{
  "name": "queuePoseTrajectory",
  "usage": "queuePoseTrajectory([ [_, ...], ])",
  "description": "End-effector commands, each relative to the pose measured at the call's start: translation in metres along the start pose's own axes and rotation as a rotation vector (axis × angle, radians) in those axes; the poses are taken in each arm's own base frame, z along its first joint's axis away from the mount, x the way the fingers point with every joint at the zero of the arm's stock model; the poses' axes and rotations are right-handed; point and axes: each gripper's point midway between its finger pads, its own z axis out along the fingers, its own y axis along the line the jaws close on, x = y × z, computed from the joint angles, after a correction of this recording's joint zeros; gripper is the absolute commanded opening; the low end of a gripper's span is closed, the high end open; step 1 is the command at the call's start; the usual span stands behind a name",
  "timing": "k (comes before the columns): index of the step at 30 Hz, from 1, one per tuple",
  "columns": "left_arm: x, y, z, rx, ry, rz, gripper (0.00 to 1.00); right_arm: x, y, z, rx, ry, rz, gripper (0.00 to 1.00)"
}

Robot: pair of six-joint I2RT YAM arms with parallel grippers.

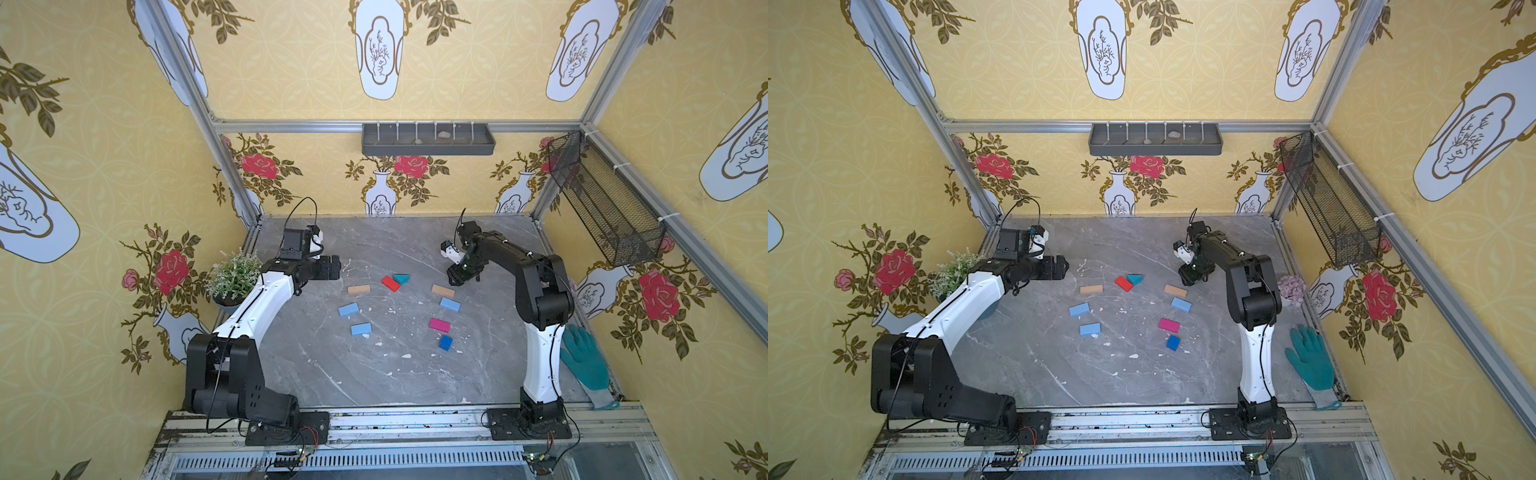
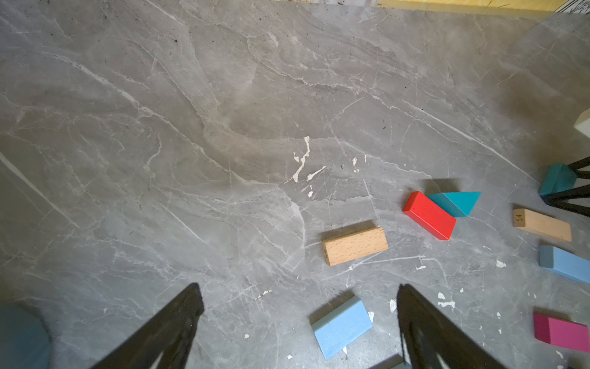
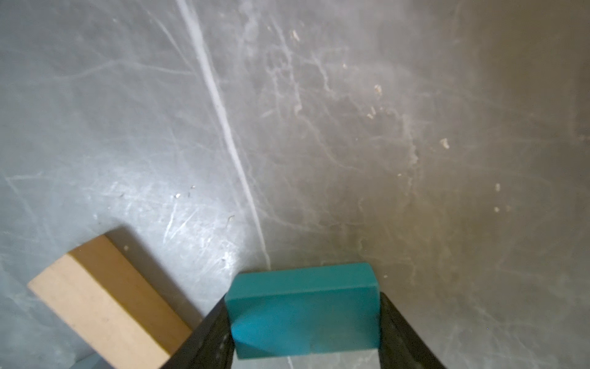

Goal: Assemble a heart with building blocks
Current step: Pick up the building block from the center of the board, then assemble the building block at the center of the board.

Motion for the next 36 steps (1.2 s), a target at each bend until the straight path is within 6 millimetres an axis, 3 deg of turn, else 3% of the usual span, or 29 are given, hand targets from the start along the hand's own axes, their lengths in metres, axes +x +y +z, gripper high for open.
queuePoseTrajectory([
  [1,0.002,-0.001,0.002,0.006,0.007,0.005,0.96,0.002,0.010,-0.002,-0.034,0.028,0.010,0.56],
  [8,0.000,-0.001,0.000,0.006,-0.003,0.003,0.96,-0.027,0.027,-0.018,-0.063,-0.020,0.052,0.54],
  [12,0.000,-0.002,-0.001,0.010,-0.006,0.004,0.96,-0.042,0.051,-0.023,-0.089,-0.045,0.032,0.54],
  [24,0.001,-0.002,-0.001,0.013,-0.001,0.007,0.96,-0.063,0.123,0.002,-0.147,-0.035,-0.037,0.54],
  [36,0.002,-0.003,0.002,0.020,0.006,0.014,0.96,-0.074,0.131,0.016,-0.128,-0.037,-0.038,0.54],
])
